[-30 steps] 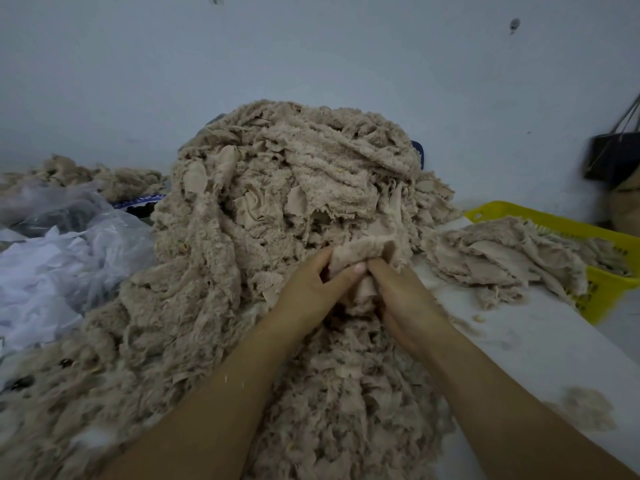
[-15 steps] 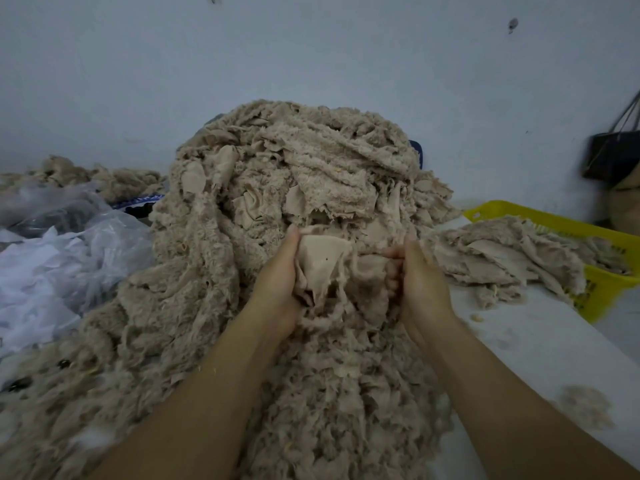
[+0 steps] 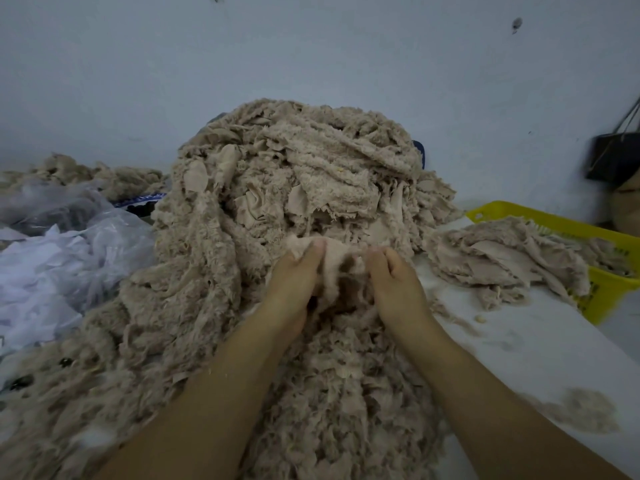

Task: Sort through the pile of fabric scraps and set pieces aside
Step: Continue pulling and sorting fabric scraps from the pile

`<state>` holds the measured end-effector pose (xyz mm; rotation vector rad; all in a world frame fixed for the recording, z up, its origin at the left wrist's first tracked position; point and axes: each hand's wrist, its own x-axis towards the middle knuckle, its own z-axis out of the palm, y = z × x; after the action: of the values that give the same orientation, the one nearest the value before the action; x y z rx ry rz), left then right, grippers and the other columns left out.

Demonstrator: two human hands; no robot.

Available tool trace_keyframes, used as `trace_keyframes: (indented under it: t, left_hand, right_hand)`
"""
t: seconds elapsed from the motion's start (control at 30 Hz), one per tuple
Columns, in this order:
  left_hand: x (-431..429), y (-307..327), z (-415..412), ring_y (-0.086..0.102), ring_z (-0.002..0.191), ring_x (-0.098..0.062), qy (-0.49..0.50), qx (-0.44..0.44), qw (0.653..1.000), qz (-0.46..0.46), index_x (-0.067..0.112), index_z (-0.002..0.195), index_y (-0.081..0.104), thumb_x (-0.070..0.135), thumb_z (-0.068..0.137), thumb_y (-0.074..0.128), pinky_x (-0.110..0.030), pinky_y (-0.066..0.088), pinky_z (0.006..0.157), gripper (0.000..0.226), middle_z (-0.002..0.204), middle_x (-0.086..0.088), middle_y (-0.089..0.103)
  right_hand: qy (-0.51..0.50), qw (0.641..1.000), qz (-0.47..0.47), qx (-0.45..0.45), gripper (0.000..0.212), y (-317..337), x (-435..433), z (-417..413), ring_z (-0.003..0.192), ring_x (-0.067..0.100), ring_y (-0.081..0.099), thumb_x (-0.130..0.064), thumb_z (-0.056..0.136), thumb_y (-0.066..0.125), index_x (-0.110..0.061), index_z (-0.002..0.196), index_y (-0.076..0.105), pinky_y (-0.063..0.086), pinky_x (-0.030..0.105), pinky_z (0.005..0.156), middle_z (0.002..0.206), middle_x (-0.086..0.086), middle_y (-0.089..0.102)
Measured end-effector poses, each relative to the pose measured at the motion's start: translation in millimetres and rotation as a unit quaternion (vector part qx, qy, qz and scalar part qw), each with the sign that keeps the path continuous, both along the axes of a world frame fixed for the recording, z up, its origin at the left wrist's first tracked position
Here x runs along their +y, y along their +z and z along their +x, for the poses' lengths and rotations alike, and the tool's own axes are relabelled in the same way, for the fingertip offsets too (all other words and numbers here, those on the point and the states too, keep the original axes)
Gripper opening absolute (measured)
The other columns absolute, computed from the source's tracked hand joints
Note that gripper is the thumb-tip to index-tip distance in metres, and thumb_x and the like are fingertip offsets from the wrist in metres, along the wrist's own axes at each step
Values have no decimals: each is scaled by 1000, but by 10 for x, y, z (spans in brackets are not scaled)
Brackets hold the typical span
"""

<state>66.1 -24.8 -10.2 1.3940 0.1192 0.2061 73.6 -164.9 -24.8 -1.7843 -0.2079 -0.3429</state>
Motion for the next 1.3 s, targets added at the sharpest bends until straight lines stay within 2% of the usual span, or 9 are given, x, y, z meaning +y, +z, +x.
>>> trace_keyframes:
  t: [0.23, 0.37, 0.5, 0.63, 0.8, 0.93, 1.07, 1.17, 1.3]
  left_hand:
    - [231, 152, 13, 66, 55, -10, -14, 15, 935, -354, 5, 99, 69, 26, 106, 46, -24, 56, 54, 33, 71, -4, 70]
    - [62, 123, -43, 68, 84, -19, -57, -43, 979, -189, -2, 101, 64, 17, 104, 48, -31, 59, 76, 26, 86, -9, 69]
    - [-69, 129, -153, 69, 98, -20, -103, -72, 990, -62, -3, 95, 63, 17, 101, 53, -38, 52, 95, 23, 89, -12, 68]
    - [-91, 181, -182, 67, 110, -24, -119, -42, 987, -100, -2, 110, 61, 20, 103, 49, -37, 56, 93, 26, 114, -14, 69]
    - [-6, 214, -125, 66, 117, -26, -102, -37, 974, -201, 4, 135, 55, 25, 106, 40, -41, 54, 98, 39, 126, -17, 68]
    - [27, 177, -56, 67, 115, -25, -92, -53, 972, -209, 11, 132, 60, 44, 101, 46, -41, 54, 98, 47, 124, -14, 70]
    - [-15, 72, -53, 68, 109, -14, -93, -52, 988, 112, 27, 111, 74, 87, 71, 49, -37, 53, 97, 76, 115, 3, 74]
    - [-35, -6, -34, 63, 63, 1, -50, -57, 973, 216, 20, 76, 69, 71, 70, 66, -18, 49, 61, 51, 68, 17, 68]
    - [1, -8, -13, 70, 88, -18, -64, -54, 981, 177, 12, 97, 71, 59, 70, 70, -38, 55, 81, 54, 93, -1, 74]
  right_hand:
    - [-1, 997, 61, 48, 23, 29, -188, 16, 56, 13, 41, -28, 95, 50, -18, 76, 42, 35, 26, 55, 71, -6, 47]
    - [99, 994, -36, -1, 6, -15, 2, -28, 95, -9, 55, -40, 95, 57, -39, 101, 55, 42, 5, 67, 114, -13, 54]
    - [87, 993, -84, -16, 22, -45, 93, -63, 75, 4, 55, -40, 98, 53, -23, 85, 52, 46, 22, 64, 90, -5, 55]
    - [96, 994, -46, 14, 38, -19, 46, -56, 46, -3, 38, -29, 97, 52, -36, 61, 47, 31, 11, 44, 54, -19, 43]
    - [171, 982, -27, 83, 24, 19, 44, -113, 62, 10, 45, -34, 89, 52, -27, 66, 51, 36, 26, 58, 67, -4, 47]
    - [218, 940, 204, 166, 13, 74, 66, -91, 73, 26, 52, -9, 98, 45, -10, 98, 58, 50, 37, 70, 85, 12, 54]
    - [185, 897, 371, 152, 19, 135, -30, -20, 55, 13, 55, -6, 100, 47, -8, 84, 57, 49, 24, 49, 64, 4, 58]
    - [157, 904, 372, 141, 12, 126, -68, -2, 78, 23, 57, -11, 99, 53, -5, 102, 63, 50, 29, 67, 88, 12, 65]
    - [148, 901, 386, 133, 9, 117, -57, 6, 78, 15, 68, -13, 98, 57, -13, 103, 64, 55, 25, 66, 86, 2, 73]
